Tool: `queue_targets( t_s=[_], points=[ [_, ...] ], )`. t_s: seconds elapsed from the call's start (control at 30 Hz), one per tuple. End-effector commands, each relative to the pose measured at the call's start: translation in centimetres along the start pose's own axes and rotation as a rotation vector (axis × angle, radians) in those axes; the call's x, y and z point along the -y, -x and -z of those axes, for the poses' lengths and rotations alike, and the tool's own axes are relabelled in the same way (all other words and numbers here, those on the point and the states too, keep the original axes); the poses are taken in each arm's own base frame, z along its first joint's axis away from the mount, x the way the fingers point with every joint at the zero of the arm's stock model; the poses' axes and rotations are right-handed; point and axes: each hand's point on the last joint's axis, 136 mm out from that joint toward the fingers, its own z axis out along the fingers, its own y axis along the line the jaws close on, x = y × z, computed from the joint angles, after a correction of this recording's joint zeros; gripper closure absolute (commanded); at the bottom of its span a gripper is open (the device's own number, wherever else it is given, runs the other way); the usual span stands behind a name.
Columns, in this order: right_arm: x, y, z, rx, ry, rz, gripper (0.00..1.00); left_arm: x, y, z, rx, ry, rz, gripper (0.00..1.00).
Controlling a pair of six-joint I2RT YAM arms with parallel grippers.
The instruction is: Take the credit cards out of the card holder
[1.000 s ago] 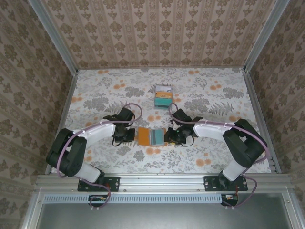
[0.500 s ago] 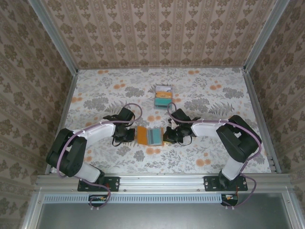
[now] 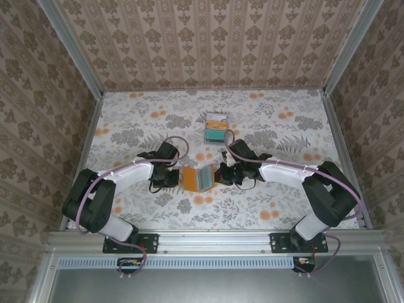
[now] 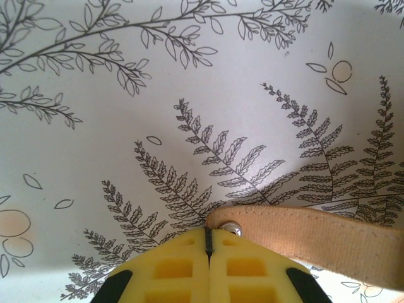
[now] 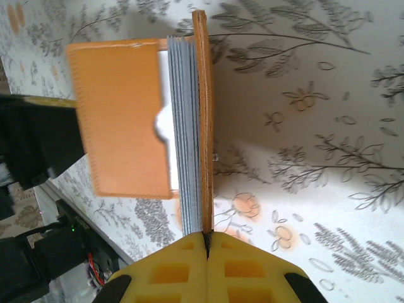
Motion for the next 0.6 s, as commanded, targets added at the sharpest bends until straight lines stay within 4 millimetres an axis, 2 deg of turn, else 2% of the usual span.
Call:
queue_targets(
  t_s=[0.0,0.37,0.57],
  points=[
    [-1.7,-0.2,0.8,-0.003,-0.022,0.057,1.0,0.1,-0.4,-0.5,-0.032,0.002,-0.022,1.0],
    [-3.6,-0.6,-0.7,-0.036,-0.031,0.102,1.0,0.3,-0.3,-0.5,-0.031,-0.009,-0.019,1.0],
    [-4.1,-0.6,-1.5,-0.048,-0.035,0.108,1.0,0.3,-0.4,-0.4,-0.034,-0.008,-0.021,1.0]
  ],
)
